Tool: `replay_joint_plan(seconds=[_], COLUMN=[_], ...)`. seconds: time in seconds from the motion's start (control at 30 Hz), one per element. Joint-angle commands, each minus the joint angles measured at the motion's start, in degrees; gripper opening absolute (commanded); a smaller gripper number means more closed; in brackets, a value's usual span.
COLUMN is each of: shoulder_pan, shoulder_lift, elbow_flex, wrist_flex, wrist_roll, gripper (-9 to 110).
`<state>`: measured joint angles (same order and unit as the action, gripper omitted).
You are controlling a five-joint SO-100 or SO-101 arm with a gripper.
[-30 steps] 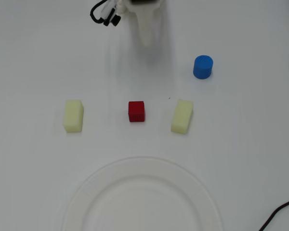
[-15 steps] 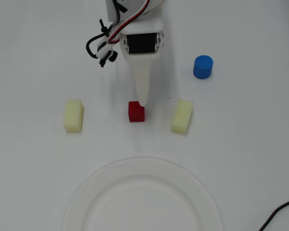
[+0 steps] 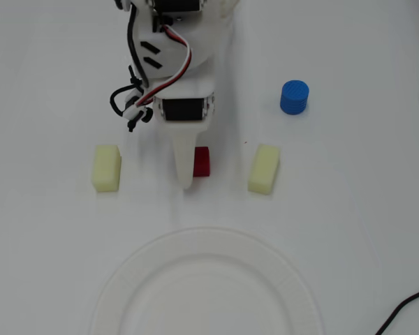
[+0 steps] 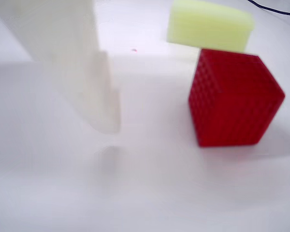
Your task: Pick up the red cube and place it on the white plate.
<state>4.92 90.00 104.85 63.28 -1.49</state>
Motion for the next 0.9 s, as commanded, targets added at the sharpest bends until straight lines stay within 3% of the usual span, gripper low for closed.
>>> replay_joint_plan(seconds=[0.0, 0.43, 0.67, 0.87], shoulder_pan=[-0.88, -2.55, -2.46, -1.14], shoulder_lift=[0.44, -0.44, -0.88, 6.15], elbow_flex=[-2.02, -2.02, -2.02, 1.05], wrist_flex=[-0.79, -2.81, -3.43, -4.75], wrist_roll=[-0.26, -0.26, -0.18, -0.26], gripper=[31, 24, 7, 1])
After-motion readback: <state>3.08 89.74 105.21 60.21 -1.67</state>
